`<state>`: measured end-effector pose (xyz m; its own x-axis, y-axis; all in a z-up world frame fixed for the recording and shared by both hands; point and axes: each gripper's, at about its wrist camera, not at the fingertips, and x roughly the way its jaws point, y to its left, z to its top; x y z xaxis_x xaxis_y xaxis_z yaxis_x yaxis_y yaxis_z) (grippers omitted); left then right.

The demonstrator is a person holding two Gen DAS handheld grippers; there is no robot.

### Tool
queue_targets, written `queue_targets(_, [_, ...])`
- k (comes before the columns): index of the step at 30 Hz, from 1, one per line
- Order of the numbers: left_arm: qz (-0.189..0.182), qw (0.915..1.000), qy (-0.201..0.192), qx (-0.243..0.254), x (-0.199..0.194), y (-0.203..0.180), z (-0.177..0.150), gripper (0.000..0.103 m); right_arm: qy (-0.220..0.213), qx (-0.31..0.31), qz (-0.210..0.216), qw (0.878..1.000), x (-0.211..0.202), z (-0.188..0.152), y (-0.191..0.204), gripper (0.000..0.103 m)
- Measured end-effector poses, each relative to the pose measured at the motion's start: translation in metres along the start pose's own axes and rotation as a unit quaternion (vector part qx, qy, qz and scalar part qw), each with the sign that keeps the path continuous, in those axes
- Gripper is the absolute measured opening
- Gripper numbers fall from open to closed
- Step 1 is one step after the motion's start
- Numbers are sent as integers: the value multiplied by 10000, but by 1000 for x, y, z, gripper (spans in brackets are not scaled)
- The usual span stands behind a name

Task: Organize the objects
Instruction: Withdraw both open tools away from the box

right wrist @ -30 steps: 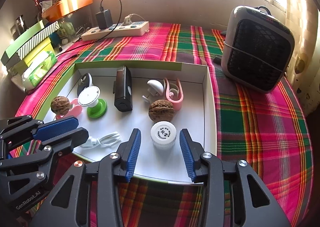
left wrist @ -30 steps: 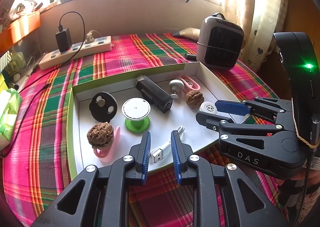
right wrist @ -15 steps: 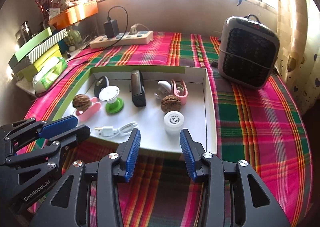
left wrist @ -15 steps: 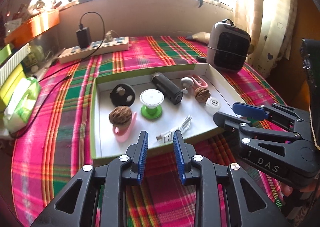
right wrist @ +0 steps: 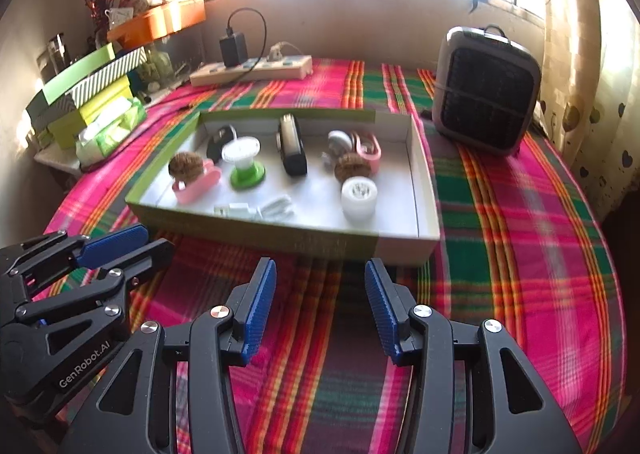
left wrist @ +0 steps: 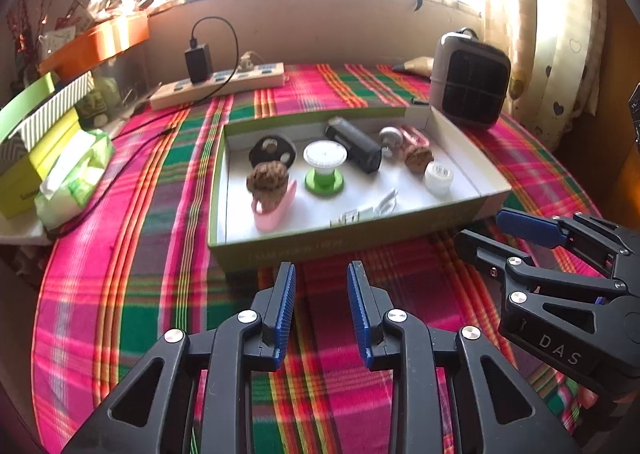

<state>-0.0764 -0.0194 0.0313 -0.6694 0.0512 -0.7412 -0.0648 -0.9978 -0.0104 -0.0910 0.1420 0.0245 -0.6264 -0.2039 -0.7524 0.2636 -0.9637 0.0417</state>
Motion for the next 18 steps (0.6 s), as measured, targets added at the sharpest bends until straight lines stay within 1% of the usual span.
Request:
queue_targets(9, [94,9995,250,-155,6,0,-19,25,268,88,-90,9996,7,-22,-2,48])
queue_targets(10, [80,9994,277,-201,6,1,-21,25,270,93,-92,9996,7,-23,-3,49])
queue_targets(12, [59,9991,326,-250,8,1,-23,25,252,71,-118,9996,6,-24,-2,54])
queue_targets(18, [153,9992,319,-208,6,-4,-24,26,243,13,-179,9995,4,-27,-1,55])
